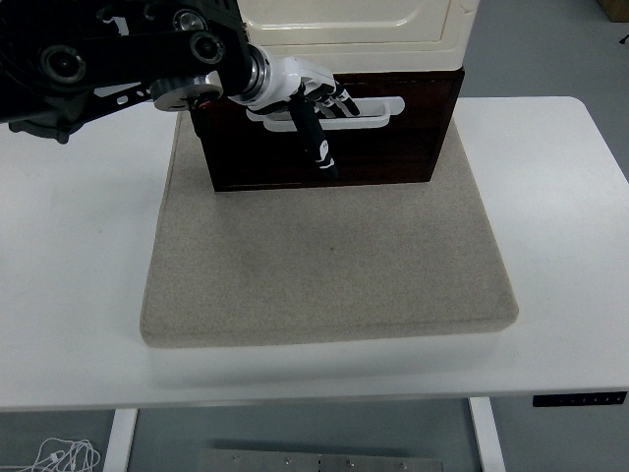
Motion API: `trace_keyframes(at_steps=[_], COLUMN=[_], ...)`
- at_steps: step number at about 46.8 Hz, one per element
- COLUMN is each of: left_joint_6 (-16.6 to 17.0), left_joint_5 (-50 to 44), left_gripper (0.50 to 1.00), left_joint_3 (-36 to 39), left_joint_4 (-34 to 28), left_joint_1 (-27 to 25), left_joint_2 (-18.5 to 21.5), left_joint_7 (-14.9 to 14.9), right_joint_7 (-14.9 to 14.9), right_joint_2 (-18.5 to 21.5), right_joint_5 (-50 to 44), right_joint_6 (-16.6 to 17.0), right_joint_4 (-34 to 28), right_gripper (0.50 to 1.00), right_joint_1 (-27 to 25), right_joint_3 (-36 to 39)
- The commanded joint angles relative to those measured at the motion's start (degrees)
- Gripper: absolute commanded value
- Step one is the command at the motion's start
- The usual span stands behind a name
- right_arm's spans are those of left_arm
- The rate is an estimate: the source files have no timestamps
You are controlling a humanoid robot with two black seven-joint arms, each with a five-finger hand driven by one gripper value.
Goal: Open the drawer under the combination cabinet
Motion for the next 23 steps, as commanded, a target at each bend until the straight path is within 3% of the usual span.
trace_keyframes(at_steps=[1, 23], left_joint_6=[-0.1, -3.8], left_joint_5=[0.0, 0.0], left_gripper=[1.000, 1.000], left_joint_3=[0.0, -0.7], left_joint_4=[-0.1, 0.1], left_joint_1=[0.0, -0.2], left_joint_2=[-0.2, 0.1], left_joint_7=[0.0, -0.4], right_joint_7=[0.0, 0.0], right_joint_2=[0.0, 0.0], right_joint_5=[0.0, 0.0], right_joint_6=[0.0, 0.0], right_joint_4=[0.0, 0.0], right_gripper=[0.926, 0.926], right_joint_1=[0.0, 0.0], right_joint_3=[0.0, 0.0])
